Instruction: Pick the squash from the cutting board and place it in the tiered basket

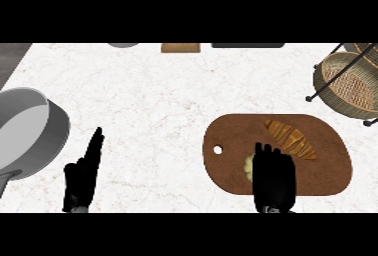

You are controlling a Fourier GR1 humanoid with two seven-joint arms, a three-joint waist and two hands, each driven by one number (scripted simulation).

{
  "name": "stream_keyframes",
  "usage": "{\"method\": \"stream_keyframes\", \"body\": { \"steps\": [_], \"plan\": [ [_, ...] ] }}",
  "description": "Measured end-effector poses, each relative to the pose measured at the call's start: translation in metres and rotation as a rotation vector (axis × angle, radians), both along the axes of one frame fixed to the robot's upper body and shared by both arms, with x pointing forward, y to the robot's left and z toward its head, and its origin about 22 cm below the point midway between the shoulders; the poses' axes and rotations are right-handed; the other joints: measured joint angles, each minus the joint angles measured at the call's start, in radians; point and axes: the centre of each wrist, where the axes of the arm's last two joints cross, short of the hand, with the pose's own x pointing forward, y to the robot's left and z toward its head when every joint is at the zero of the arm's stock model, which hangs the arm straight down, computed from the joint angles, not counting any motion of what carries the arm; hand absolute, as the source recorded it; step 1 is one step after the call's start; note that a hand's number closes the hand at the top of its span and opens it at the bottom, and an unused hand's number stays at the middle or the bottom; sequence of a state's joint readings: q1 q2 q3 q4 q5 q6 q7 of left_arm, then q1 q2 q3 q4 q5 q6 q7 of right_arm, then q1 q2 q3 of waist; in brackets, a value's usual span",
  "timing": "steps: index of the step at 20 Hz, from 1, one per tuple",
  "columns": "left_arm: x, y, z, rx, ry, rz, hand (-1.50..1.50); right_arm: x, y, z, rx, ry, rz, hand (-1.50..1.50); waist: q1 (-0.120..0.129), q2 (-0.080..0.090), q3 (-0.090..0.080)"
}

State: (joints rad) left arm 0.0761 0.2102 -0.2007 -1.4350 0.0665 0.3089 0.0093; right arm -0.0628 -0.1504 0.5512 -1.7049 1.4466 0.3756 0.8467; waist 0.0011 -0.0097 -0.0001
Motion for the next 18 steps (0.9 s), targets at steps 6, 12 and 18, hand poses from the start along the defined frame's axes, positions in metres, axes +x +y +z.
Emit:
{"method": "stream_keyframes", "body": {
  "steps": [6,12,18],
  "plan": [
    [0.007,0.002,-0.005,-0.010,-0.007,-0.014,0.00,0.007,0.003,-0.006,-0.070,-0.057,0.088,1.50,0.001,-0.004,0.000],
    [-0.004,0.008,-0.005,-0.010,-0.015,0.027,0.00,0.016,-0.105,0.001,0.116,0.008,0.006,1.50,-0.035,0.002,0.008],
    [-0.010,0.015,-0.005,-0.008,-0.011,0.055,0.00,0.019,-0.219,0.034,0.360,-0.032,-0.100,1.50,-0.061,0.003,0.011]
  ]
}}
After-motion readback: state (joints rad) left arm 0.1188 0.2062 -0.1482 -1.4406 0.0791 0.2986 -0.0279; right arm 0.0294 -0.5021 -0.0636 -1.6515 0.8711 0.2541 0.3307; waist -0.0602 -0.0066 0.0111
